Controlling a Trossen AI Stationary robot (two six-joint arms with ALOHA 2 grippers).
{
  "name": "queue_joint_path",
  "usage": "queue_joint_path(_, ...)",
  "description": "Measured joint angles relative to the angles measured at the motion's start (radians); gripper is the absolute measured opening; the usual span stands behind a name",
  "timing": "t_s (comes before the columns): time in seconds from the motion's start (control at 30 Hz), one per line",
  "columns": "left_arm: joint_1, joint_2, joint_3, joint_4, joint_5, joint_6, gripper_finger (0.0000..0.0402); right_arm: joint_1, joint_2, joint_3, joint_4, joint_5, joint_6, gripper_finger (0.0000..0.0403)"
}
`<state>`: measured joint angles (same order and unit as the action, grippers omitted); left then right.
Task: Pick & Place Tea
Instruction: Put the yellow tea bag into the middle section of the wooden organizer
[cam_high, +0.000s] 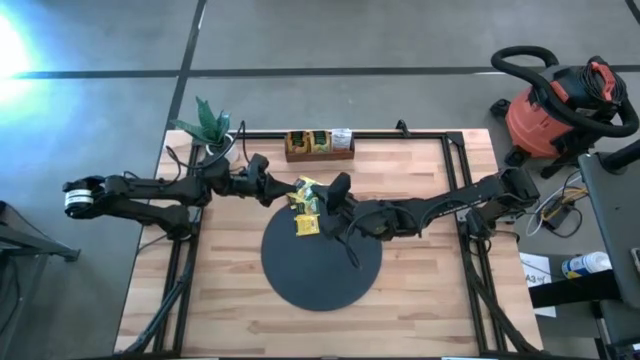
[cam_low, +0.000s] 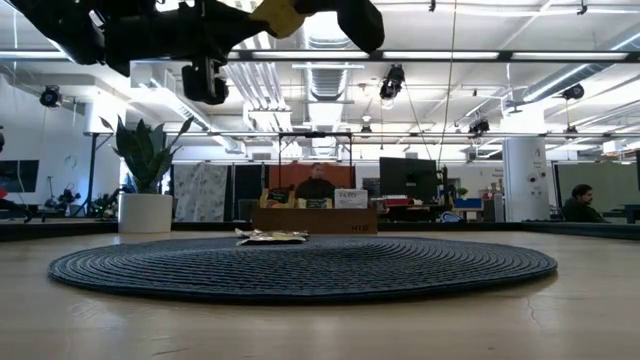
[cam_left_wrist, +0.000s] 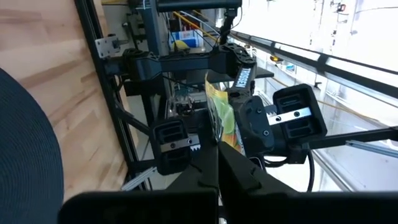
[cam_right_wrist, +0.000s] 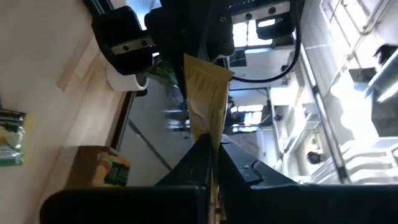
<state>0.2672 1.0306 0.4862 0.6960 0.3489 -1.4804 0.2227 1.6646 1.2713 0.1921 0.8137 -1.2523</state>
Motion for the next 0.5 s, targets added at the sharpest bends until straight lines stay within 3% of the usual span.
queue_joint_path(0.17, 0.002, 0.000, 0.000, 0.000, -0.009, 0.005, 0.0000, 0.006, 0.000, 0.000, -0.009, 0.001, 0.094, 0.0039)
queue_joint_path(0.5, 0.016, 0.000, 0.000, -0.018, -0.016, 0.017, 0.0000, 0.007, 0.000, 0.000, -0.009, 0.032, 0.141, 0.0143)
